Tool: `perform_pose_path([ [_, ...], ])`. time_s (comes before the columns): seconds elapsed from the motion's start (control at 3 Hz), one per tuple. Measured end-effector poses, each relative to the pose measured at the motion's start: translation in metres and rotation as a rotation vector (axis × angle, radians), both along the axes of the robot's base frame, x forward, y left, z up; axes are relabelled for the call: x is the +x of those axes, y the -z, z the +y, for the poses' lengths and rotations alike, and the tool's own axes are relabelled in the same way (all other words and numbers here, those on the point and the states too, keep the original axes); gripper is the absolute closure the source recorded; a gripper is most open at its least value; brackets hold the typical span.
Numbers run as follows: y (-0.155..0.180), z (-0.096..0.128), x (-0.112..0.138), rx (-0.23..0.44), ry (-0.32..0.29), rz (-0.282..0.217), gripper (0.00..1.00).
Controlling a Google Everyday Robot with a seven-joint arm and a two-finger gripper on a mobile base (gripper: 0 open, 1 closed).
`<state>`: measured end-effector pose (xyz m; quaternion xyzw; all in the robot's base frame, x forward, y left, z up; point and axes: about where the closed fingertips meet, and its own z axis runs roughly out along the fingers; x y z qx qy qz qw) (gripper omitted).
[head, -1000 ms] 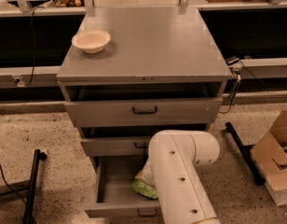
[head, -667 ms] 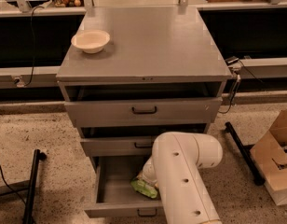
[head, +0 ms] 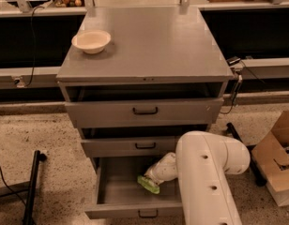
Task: Pick green rice chip bag from bottom drawer and place on counter
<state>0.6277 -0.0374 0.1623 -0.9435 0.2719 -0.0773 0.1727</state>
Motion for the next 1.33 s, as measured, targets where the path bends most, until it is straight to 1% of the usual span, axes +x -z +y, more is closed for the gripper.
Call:
perform_pose_path([
  [0.33,-0.044,-0.014,0.008,0.122,0.009,-0.13,1.0],
  [0.67,-0.093,-0.022,-0.007,0.24,-0.029,-0.259,1.0],
  [1.0,-0.138,-0.029,-0.042,0.345,-0.062,-0.352,1.0],
  [1.33,-0.182,-0.035,-0.077,0.436,-0.09,-0.4,1.0],
])
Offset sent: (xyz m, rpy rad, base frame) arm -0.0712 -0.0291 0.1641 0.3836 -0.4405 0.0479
